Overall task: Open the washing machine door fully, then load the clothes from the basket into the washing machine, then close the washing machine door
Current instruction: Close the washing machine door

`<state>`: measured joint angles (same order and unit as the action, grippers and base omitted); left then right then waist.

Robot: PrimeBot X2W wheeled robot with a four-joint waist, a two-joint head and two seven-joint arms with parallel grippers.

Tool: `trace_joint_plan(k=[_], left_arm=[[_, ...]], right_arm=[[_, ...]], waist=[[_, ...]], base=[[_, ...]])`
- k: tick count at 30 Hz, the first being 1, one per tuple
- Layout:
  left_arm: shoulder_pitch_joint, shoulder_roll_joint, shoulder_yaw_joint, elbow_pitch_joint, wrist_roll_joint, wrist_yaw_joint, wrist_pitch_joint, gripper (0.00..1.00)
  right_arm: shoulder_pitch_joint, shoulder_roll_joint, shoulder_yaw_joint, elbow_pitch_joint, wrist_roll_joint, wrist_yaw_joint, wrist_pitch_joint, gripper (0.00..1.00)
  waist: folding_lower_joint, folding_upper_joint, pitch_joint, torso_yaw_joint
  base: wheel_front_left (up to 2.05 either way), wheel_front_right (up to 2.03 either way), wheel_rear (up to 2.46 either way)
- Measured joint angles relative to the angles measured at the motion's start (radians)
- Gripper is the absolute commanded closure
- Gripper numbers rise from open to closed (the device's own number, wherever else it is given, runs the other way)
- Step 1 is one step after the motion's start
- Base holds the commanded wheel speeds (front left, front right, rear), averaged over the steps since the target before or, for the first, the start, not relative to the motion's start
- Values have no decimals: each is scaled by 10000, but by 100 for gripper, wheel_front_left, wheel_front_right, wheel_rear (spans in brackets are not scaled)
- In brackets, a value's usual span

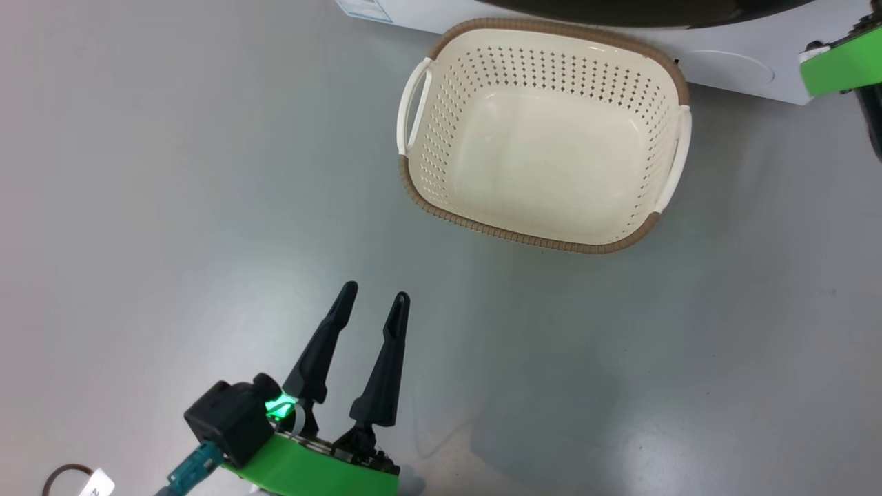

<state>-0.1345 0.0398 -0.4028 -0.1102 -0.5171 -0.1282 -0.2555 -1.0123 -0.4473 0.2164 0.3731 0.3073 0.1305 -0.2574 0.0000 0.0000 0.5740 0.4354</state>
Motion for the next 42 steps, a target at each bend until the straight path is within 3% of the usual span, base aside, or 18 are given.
trace_joint_plan(k=[10,18,19,23,24,27,42], left_arm=[[1,-6,21,42,-174,2,0,0],[-48,-10,290,510,-504,2,0,0],[-61,-8,347,593,-690,2,0,0],[-86,-10,711,965,-794,2,0,0],[-87,-12,800,1074,-796,2,0,0],[-79,-13,1055,1400,-786,2,0,0],[844,8,2182,2259,-407,2,0,0]], right_arm=[[-100,42,-176,437,-253,88,0,100],[917,439,-491,-268,-219,69,0,100],[1113,520,-464,-387,-188,69,0,94],[1886,838,-418,-805,-63,69,0,48],[2058,872,-422,-876,-59,69,0,30],[2645,1066,-456,-1114,-67,69,0,0],[5924,1628,-1034,-2293,-290,61,0,0]], waist=[[0,0,-203,-43],[0,0,-615,-550],[0,0,-691,-630],[0,0,-1057,-982],[0,0,-1164,-1071],[0,0,-1536,-1340],[0,0,-3786,-2900]], base=[[0,0,0],[0,0,0],[0,0,0],[0,0,0],[0,0,0],[0,0,0],[0,0,0]])
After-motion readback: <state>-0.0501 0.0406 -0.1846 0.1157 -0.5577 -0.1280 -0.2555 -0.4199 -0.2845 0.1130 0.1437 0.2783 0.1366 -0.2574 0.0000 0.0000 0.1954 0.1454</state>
